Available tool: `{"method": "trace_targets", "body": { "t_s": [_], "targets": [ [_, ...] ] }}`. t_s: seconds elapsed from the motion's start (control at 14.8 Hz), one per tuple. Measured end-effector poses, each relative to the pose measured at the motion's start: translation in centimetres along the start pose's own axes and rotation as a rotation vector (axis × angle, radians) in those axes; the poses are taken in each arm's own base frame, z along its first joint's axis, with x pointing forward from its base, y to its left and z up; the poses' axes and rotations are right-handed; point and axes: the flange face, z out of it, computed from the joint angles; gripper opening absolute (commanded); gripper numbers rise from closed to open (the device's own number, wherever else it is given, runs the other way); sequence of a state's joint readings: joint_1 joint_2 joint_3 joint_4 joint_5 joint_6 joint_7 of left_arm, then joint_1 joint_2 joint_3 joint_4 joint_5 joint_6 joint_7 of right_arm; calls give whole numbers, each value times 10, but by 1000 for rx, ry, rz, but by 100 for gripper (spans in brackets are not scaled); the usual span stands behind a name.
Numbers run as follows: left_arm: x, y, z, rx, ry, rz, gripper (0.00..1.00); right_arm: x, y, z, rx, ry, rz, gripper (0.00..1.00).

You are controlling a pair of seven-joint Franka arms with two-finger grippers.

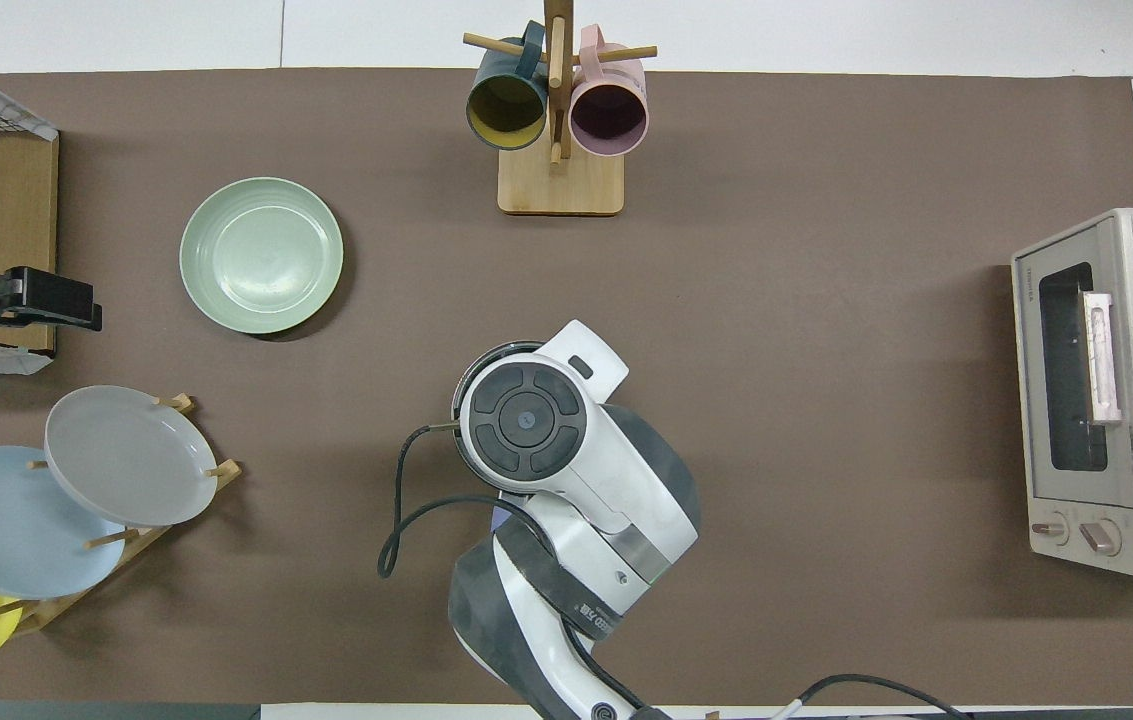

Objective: Transfer vermicelli from pot to plate

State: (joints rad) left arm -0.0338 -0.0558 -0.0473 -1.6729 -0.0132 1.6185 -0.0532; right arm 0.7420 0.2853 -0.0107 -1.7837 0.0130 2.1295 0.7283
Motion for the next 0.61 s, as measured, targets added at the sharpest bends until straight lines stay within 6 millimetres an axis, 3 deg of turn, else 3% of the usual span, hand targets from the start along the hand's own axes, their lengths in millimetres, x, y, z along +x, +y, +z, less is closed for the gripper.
{"method": "trace_targets", "body": {
  "t_s": [0.61],
  "targets": [
    [0,1,0,0,3,2,100,1,-3,-4,10,10,-6,68]
  ]
}}
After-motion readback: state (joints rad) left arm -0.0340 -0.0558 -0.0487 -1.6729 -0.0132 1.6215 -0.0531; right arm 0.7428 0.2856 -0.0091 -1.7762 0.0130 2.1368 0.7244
